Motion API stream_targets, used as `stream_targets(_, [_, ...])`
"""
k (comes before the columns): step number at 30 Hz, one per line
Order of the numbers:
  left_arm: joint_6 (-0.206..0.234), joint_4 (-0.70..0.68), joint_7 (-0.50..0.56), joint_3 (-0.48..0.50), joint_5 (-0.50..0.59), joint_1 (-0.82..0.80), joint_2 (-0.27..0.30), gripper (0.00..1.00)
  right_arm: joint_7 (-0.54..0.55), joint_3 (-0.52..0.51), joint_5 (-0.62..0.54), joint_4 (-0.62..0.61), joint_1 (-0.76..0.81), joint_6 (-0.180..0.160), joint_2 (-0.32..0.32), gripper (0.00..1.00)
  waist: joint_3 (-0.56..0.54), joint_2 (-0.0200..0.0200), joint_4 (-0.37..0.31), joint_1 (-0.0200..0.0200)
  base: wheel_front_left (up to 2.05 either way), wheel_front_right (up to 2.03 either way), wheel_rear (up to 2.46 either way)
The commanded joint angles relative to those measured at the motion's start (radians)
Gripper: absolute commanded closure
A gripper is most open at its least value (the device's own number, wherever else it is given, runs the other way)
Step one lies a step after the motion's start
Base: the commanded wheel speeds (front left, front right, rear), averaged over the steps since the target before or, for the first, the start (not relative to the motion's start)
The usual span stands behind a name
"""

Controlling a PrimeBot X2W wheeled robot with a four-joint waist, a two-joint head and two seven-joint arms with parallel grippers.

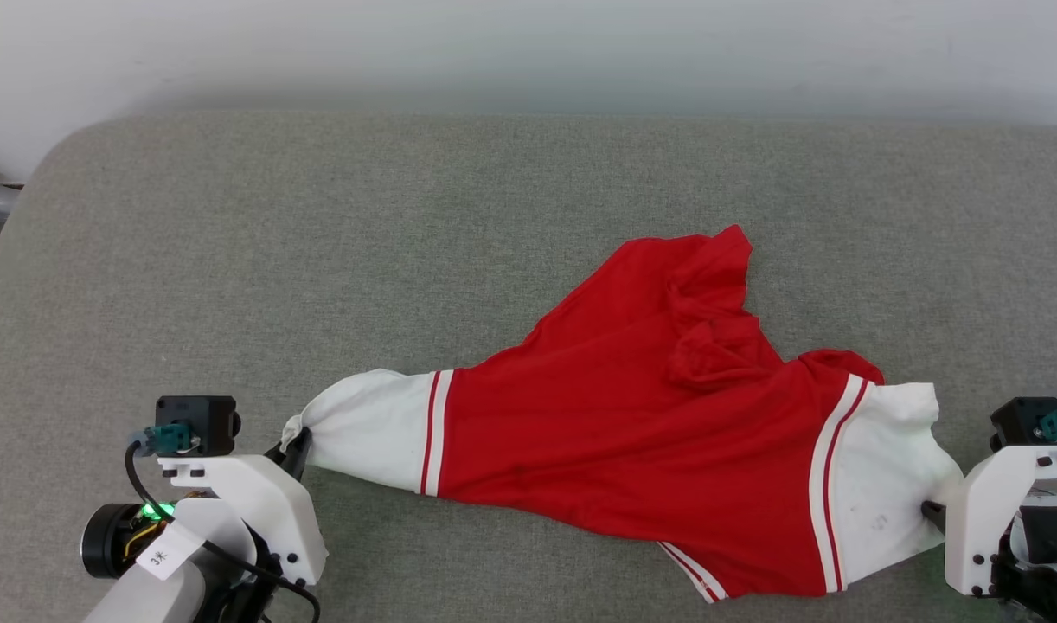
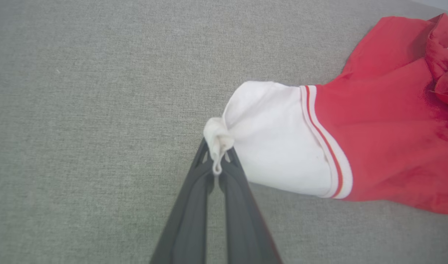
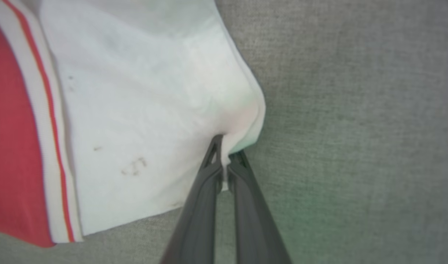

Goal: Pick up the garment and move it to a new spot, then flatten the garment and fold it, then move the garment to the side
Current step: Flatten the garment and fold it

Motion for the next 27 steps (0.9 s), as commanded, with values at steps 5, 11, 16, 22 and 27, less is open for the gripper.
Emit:
stream_targets(5, [-0.013, 0.002, -0.028, 0.01, 0.001, -0.016, 0.007, 1.0, -0.068, -0.006, 0.023, -0.012, -0.021, 0.001, 0.0, 1.0, -0.025, 0.0, -0.007, 0.0001, 0.0, 0.0, 0.0])
stream_targets(11, [-0.011, -0.032, -0.063, 0.027, 0.016, -0.039, 0.019, 1.0, -0.16, -0.063, 0.006, -0.139, -0.042, 0.001, -0.005, 1.0, -0.061, 0.0, -0.016, 0.0001, 0.0, 0.0, 0.0])
stream_targets(16, [-0.038, -0.054, -0.061, 0.04, 0.026, -0.119, 0.039, 1.0, -0.237, -0.099, -0.025, -0.27, -0.075, 0.001, 0.0, 1.0, -0.081, 0.0, -0.021, 0.0001, 0.0, 0.0, 0.0])
stream_targets(22, [-0.083, 0.001, -0.059, 0.068, 0.025, -0.305, 0.037, 1.0, -0.291, -0.12, -0.064, -0.32, -0.195, 0.001, 0.021, 1.0, -0.059, 0.0, -0.024, 0.0001, 0.0, 0.0, 0.0])
stream_targets(27, [-0.145, 0.109, -0.121, 0.085, 0.027, -0.517, -0.007, 1.0, -0.327, -0.12, -0.109, -0.3, -0.36, 0.001, 0.029, 1.0, 0.009, 0.0, -0.022, 0.0001, 0.0, 0.0, 0.0])
